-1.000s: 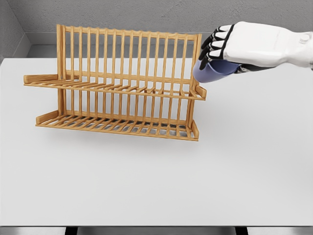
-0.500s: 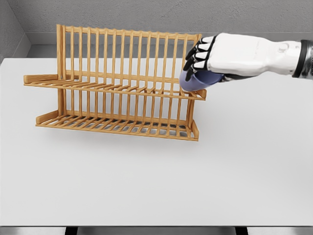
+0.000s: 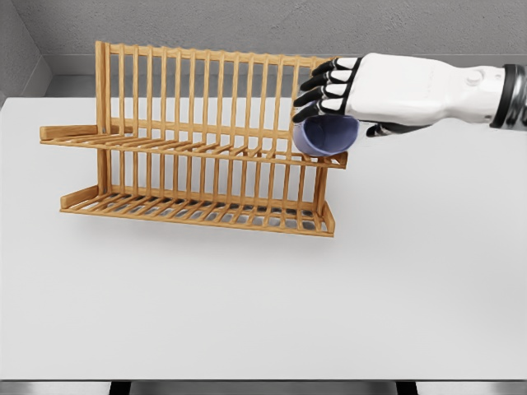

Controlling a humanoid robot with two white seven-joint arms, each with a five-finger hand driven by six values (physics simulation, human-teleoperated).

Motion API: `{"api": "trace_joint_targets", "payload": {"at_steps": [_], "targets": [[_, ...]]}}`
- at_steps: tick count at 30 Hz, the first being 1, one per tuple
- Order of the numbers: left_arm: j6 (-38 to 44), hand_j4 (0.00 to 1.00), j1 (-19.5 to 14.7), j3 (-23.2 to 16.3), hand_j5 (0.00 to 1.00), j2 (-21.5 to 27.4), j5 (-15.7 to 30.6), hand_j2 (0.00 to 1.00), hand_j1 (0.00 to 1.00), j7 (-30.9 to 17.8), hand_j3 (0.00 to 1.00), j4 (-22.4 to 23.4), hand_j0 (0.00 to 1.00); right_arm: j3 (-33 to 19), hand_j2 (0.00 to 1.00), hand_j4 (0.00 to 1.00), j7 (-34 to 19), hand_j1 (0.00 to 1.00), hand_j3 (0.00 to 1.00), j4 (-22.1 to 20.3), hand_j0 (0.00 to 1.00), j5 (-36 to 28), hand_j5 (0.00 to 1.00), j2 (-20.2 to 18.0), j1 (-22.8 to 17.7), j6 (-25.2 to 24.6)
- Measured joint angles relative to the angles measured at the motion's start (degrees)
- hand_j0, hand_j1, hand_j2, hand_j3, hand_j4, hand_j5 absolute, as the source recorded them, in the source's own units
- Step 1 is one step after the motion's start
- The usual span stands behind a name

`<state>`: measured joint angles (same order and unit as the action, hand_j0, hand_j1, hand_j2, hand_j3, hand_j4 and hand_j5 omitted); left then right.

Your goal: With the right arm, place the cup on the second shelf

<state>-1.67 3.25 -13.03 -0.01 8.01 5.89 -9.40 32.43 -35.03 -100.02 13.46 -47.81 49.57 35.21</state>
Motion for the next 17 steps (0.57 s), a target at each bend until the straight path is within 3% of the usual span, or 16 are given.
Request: {"api": "trace_joint_targets", "payload": {"at_steps": [2,5,10,12,17], "targets": [[0.0,1.0,0.0,-0.01,1.0,0.0,0.0,1.0,1.0,0.0,1.0,0.0,1.0,-4.73,1.0,1.0,0.0,1.0,1.0,1.87,1.0,-0.17,1.0,-1.13,-1.93,-0.02],[0.0,1.0,0.0,0.0,1.0,0.0,0.0,1.0,1.0,0.0,1.0,-0.01,1.0,-11.36,1.0,1.0,-0.01,1.0,1.0,7.96,1.0,-0.11,1.0,-3.41,-8.96,0.02],[0.0,1.0,0.0,0.01,1.0,0.0,0.0,1.0,1.0,-0.01,1.0,-0.02,1.0,-16.12,1.0,1.0,-0.02,1.0,1.0,14.17,1.0,0.17,1.0,-4.95,-18.81,0.05],[0.0,1.0,0.0,0.0,1.0,0.0,0.0,1.0,1.0,-0.01,1.0,-0.01,1.0,-17.78,1.0,1.0,-0.02,1.0,1.0,14.82,1.0,0.31,1.0,-3.01,-22.59,0.06],[0.0,1.0,0.0,-0.01,1.0,0.0,0.0,1.0,1.0,-0.02,1.0,0.0,1.0,-24.92,1.0,1.0,0.0,1.0,1.0,15.91,1.0,1.05,1.0,4.09,-25.32,-0.01]]}}
